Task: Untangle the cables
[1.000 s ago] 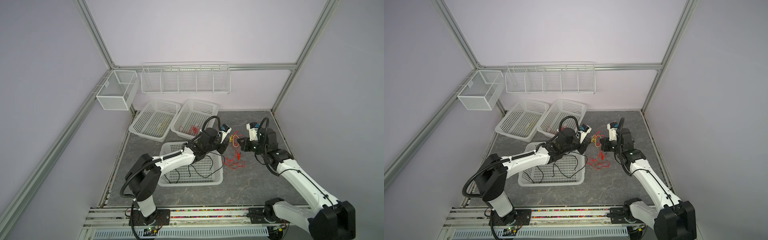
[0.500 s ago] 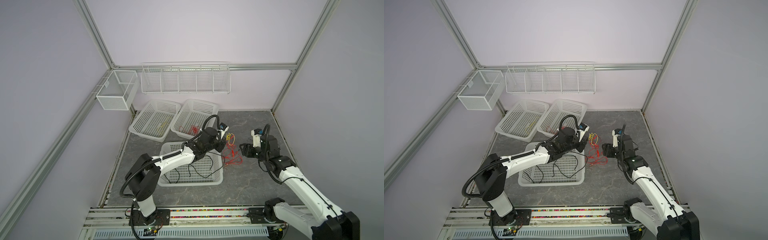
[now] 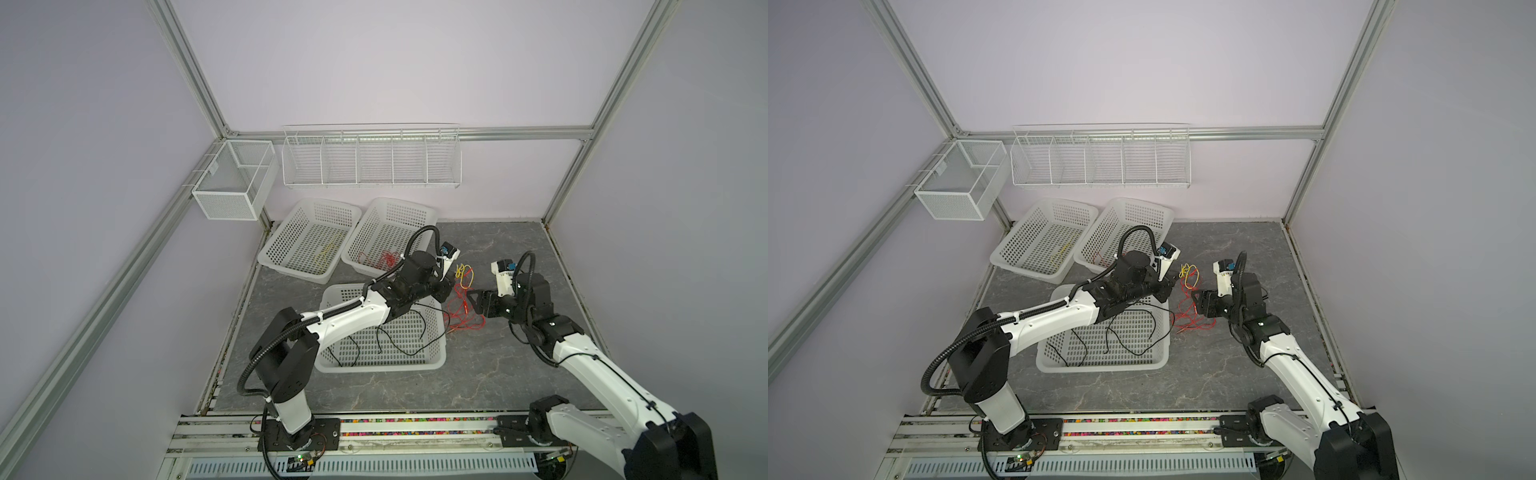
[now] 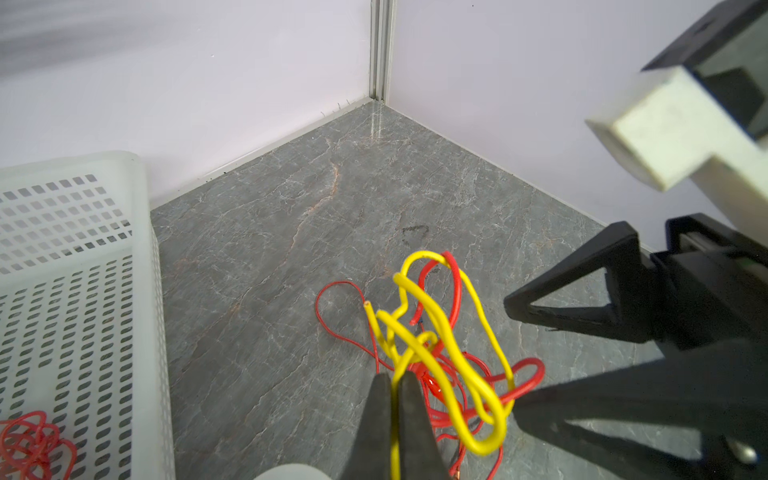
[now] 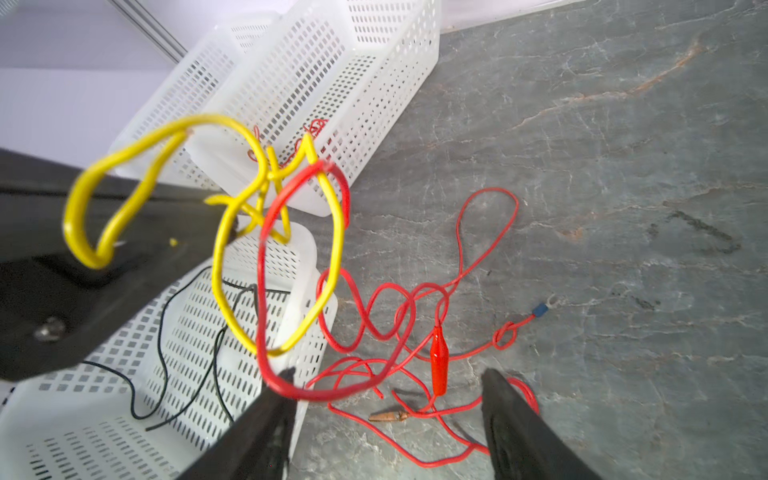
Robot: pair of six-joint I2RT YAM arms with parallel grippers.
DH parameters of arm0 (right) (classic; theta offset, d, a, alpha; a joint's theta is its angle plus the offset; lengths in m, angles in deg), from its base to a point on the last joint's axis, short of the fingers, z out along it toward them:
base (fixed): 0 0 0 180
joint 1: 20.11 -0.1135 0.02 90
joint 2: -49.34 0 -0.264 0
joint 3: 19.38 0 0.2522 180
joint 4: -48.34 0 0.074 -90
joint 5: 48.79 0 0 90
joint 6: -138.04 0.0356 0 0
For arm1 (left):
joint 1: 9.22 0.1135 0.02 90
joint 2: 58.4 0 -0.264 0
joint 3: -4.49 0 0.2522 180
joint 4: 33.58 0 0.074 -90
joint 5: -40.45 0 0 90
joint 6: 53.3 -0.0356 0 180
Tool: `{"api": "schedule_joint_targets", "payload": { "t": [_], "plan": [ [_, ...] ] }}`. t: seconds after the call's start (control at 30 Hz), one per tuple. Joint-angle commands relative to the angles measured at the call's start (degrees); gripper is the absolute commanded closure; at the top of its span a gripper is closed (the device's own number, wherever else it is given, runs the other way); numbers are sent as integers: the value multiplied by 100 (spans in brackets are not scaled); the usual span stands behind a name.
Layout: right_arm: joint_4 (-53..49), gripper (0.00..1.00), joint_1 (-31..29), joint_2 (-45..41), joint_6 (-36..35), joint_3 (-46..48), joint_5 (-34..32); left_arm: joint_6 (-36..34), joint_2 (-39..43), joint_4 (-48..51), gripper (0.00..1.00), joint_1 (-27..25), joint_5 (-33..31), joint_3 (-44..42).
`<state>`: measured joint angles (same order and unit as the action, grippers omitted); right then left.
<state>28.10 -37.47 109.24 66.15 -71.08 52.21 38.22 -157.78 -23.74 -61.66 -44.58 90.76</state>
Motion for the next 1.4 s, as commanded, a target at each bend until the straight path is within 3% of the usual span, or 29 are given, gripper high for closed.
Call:
{"api": "schedule_joint_targets", "payload": {
  "t": [0.0, 0.1, 0.23, 0.27, 0.37, 0.53, 0.7, 0.97, 1.2, 1.37],
  "plan": [
    [375, 37, -34, 281, -53, -162, 11, 104, 188, 67, 100, 14, 181, 127],
    [411, 49, -45, 508, -61, -265, 83, 77, 224, 92, 100, 11, 133, 107],
    [589, 75, -58, 595, 6, -195, 37, 41, 258, 102, 100, 15, 25, 43],
    [637, 83, -61, 573, 31, -156, -40, 25, 269, 102, 100, 15, -16, 21],
    [555, 93, -64, 404, 199, -57, -711, -43, 323, 119, 100, 21, -352, -67],
    [-295, 93, -26, 183, 461, -150, -2121, 28, 578, 188, 100, 149, -1066, -299],
    [-763, 93, 40, 166, 666, -162, -2622, 65, 919, 238, 100, 454, -1346, -572],
    [-659, 93, 51, 429, 609, -215, -2111, -201, 1518, 419, 100, 897, -2301, -930],
    [-490, 93, 16, 547, 450, -326, -1608, 411, 1436, 980, 100, 2264, -2552, -886],
    [-503, 93, 1, 591, 398, -359, -1498, 551, 1073, 1532, 100, 2875, -3081, -542]
  ]
}}
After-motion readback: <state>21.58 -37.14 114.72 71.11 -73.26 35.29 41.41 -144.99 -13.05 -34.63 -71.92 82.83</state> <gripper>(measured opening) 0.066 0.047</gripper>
